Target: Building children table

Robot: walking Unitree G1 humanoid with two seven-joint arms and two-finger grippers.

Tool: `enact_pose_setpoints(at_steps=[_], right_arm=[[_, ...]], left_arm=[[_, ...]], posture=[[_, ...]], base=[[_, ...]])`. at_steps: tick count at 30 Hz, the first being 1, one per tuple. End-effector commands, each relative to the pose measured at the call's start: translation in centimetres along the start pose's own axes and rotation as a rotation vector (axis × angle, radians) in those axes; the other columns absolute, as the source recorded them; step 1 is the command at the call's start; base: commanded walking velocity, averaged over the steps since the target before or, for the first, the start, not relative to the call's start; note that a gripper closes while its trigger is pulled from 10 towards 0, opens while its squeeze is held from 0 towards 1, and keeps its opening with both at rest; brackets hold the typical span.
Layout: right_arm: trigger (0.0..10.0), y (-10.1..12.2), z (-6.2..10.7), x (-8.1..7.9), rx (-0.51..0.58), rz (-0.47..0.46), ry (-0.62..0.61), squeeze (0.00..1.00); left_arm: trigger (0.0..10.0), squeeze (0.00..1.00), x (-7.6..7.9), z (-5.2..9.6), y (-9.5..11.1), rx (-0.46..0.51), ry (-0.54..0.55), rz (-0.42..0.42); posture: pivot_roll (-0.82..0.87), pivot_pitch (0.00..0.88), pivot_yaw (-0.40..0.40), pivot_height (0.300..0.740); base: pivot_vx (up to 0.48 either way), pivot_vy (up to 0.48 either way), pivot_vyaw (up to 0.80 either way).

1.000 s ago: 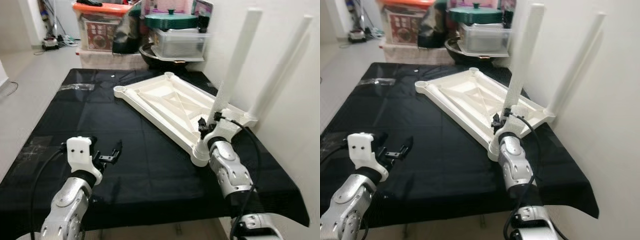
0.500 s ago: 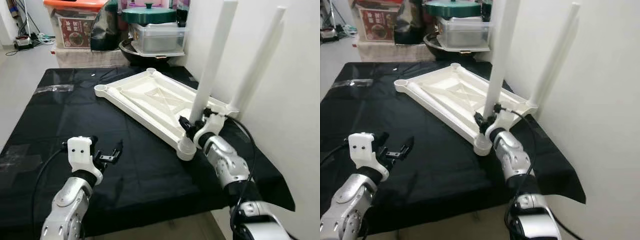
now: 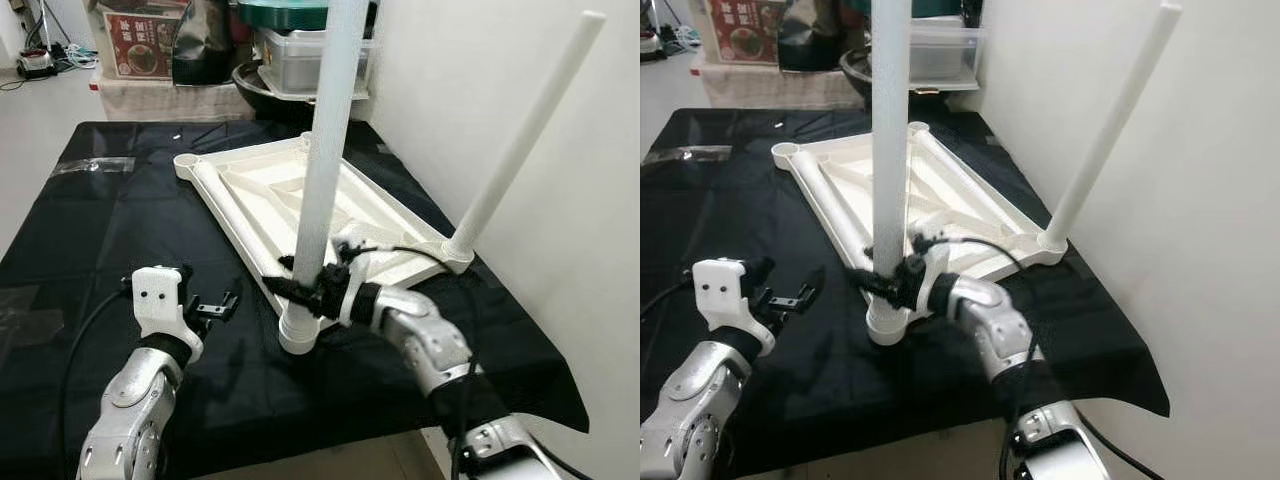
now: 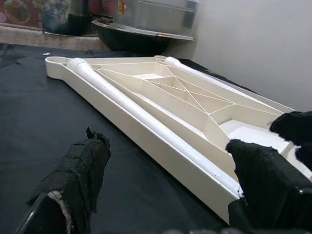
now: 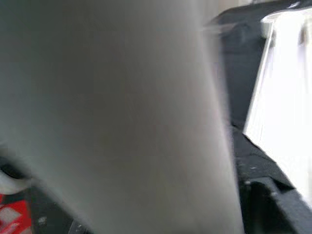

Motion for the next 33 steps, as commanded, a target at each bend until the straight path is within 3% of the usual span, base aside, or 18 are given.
enact_pose_setpoints(at_steps=[1, 4, 6, 7, 9, 10, 11, 13, 18, 19, 21, 22, 25, 26, 27, 28, 32, 33], right_arm=[[0.0, -0.5, 0.1, -0.3, -0.011, -0.022, 0.006, 0.0], [0.0, -1.1, 0.3, 0.4, -0.052, -0.011, -0.078, 0.0], [0.0, -3.5, 2.1, 4.3, -0.267, -0.016, -0.536, 0.0], [0.0, -4.8, 4.8, 6.6, -0.384, -0.034, -0.861, 0.0], [0.0, -4.8, 4.8, 6.6, -0.384, -0.034, -0.861, 0.0], [0.0, -5.5, 6.8, 7.6, -0.458, -0.05, -1.06, 0.0], [0.0, -5.5, 6.8, 7.6, -0.458, -0.05, -1.06, 0.0], [0.0, -5.9, 10.2, 8.1, -0.495, -0.022, -1.297, 0.0], [0.0, -5.6, 11.0, 8.0, -0.486, 0.012, -1.347, 0.0], [10.0, -5.4, 9.3, 7.6, -0.455, -0.019, -1.245, 0.0], [10.0, -4.7, 6.6, 6.9, -0.374, -0.062, -1.109, 0.02], [10.0, -4.0, 5.5, 6.6, -0.309, -0.078, -1.054, 1.0], [10.0, -2.6, 3.5, 6.3, -0.203, -0.12, -0.939, 1.0], [10.0, -1.6, 2.7, 6.3, -0.145, -0.111, -0.871, 0.36], [10.0, -1.0, 2.2, 6.3, -0.11, -0.1, -0.828, 0.36], [10.0, 0.0, 1.5, 6.1, -0.046, -0.115, -0.732, 0.0], [10.0, 1.7, 0.3, 5.1, 0.038, -0.052, -0.463, 0.0], [10.0, 1.7, 0.3, 5.1, 0.038, -0.052, -0.463, 0.0]], left_arm=[[10.0, 0.0, 0.2, 0.2, -0.2, -0.013, -0.009, 0.008], [10.0, 0.0, 0.2, 0.2, -0.2, -0.015, -0.013, 0.009], [10.0, 0.0, 0.2, 0.1, -0.2, -0.018, -0.018, 0.01], [10.0, 0.0, 0.3, 0.1, -0.2, -0.019, -0.018, 0.009], [10.0, 0.0, 0.3, 0.1, -0.2, -0.019, -0.018, 0.009], [10.0, 0.0, 0.3, 0.0, -0.2, -0.019, -0.017, 0.008], [10.0, 0.0, 0.3, 0.0, -0.2, -0.019, -0.017, 0.008], [10.0, 0.0, 0.1, 0.1, -0.2, -0.017, -0.006, 0.001], [10.0, 0.0, 0.0, 0.2, -0.2, -0.017, -0.001, -0.001], [10.0, 0.0, -0.1, 0.2, -0.2, -0.021, -0.002, -0.004], [10.0, 0.0, -0.3, 0.3, -0.2, -0.027, -0.002, -0.008], [10.0, 0.0, -0.4, 0.3, -0.2, -0.029, -0.001, -0.009], [10.0, 0.0, -0.5, 0.4, -0.2, -0.03, 0.001, -0.01], [10.0, 0.0, -0.5, 0.4, -0.2, -0.029, 0.002, -0.01], [10.0, 0.0, -0.6, 0.4, -0.2, -0.029, 0.003, -0.009], [10.0, 0.0, -0.6, 0.4, -0.2, -0.027, 0.004, -0.007], [10.0, 0.0, -0.7, 0.4, -0.2, -0.027, 0.0, -0.003], [10.0, 0.0, -0.7, 0.4, -0.2, -0.027, 0.0, -0.003]], posture=[[0.07, 0.0, -0.094, 0.74], [0.06, 0.0, -0.084, 0.74], [0.05, 0.0, -0.077, 0.74], [0.06, 0.0, -0.082, 0.74], [0.06, 0.0, -0.082, 0.74], [0.06, 0.0, -0.082, 0.74], [0.06, 0.0, -0.082, 0.74], [0.06, 0.0, -0.076, 0.74], [0.06, 0.0, -0.076, 0.74], [0.07, 0.0, -0.073, 0.74], [0.08, 0.0, -0.073, 0.74], [0.09, 0.0, -0.079, 0.74], [0.1, 0.0, -0.089, 0.74], [0.1, 0.0, -0.092, 0.74], [0.1, 0.0, -0.092, 0.74], [0.1, 0.0, -0.09, 0.74], [0.1, 0.0, -0.092, 0.74], [0.1, 0.0, -0.092, 0.74]], base=[[0.0, 0.0, 0.0], [0.0, 0.0, 0.0], [0.0, 0.0, 0.0], [0.0, 0.0, 0.0], [0.0, 0.0, 0.0], [0.0, 0.0, 0.0], [0.0, 0.0, 0.0], [0.0, 0.0, 0.0], [0.0, 0.0, 0.0], [0.0, 0.0, 0.0], [0.0, 0.0, 0.0], [0.0, 0.0, 0.0], [0.0, 0.0, 0.0], [0.0, 0.0, 0.0], [0.0, 0.0, 0.0], [0.0, 0.0, 0.0], [0.0, 0.0, 0.0], [0.0, 0.0, 0.0]])
Point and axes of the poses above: a point about 5 cm out from each wrist's last joint towards the gripper, its own z axis pointing back from the gripper into the wrist, its own y axis along the axis of the wrist's last joint, x = y × z, the point moved 1 cm from there along -z, pointing out of the wrist towards the gripper, and after that the axes turned 12 degrees about z, right-handed, at the moved point
